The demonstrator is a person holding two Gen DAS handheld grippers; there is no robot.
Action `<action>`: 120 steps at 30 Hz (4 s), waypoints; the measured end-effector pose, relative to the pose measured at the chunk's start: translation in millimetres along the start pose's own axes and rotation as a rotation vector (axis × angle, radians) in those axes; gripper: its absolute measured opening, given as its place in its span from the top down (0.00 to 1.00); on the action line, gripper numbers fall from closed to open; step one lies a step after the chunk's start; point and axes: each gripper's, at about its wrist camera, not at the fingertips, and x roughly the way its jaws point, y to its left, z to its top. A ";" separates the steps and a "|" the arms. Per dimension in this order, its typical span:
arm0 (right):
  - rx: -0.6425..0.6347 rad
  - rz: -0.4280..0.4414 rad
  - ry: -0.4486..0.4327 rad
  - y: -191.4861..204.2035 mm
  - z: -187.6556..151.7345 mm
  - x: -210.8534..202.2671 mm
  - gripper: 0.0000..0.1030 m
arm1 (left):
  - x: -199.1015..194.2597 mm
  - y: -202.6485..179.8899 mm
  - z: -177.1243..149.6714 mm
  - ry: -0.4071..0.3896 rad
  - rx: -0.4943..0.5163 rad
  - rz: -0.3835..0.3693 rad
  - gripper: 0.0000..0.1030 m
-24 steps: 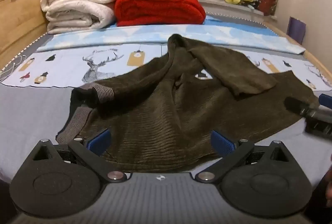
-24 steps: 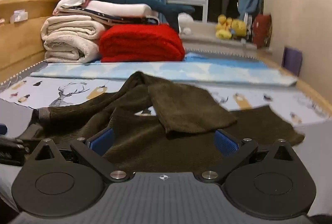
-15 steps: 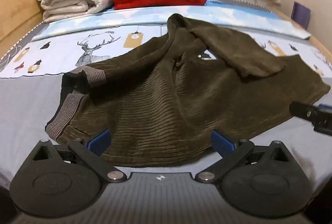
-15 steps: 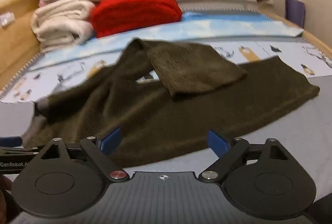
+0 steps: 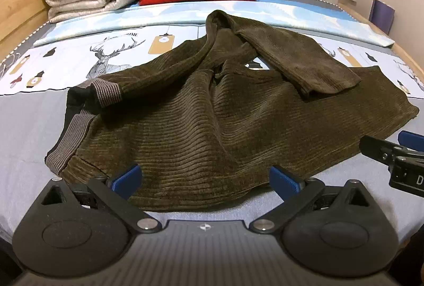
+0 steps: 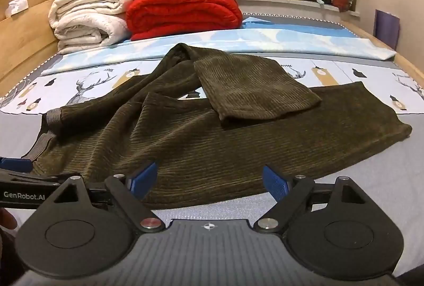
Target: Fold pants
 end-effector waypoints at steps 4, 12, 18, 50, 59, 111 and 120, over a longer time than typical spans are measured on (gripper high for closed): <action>0.004 -0.001 0.001 -1.3 1.4 0.6 0.14 | -0.6 -1.2 -0.2 -0.003 0.003 -0.002 0.01; 0.008 -0.005 0.006 -2.9 1.5 1.7 0.14 | -0.5 -1.7 -0.3 -0.002 0.005 -0.004 0.01; -0.003 -0.003 0.008 -1.0 0.5 3.2 0.14 | -0.7 -1.4 -0.4 -0.003 0.006 -0.005 0.01; -0.029 -0.006 0.028 -0.3 -2.0 7.3 0.14 | -1.7 -3.1 -1.0 -0.001 0.003 -0.005 0.01; -0.036 -0.009 0.031 0.9 -2.4 7.5 0.14 | -1.6 -3.7 -0.8 -0.001 0.004 -0.006 0.01; 0.630 -0.431 0.231 -321.9 51.9 147.7 0.11 | 148.7 228.0 82.0 0.401 -0.215 0.095 0.11; 0.453 -0.457 0.228 -309.4 65.7 154.2 0.92 | 141.4 219.0 85.8 0.393 -0.174 0.092 0.39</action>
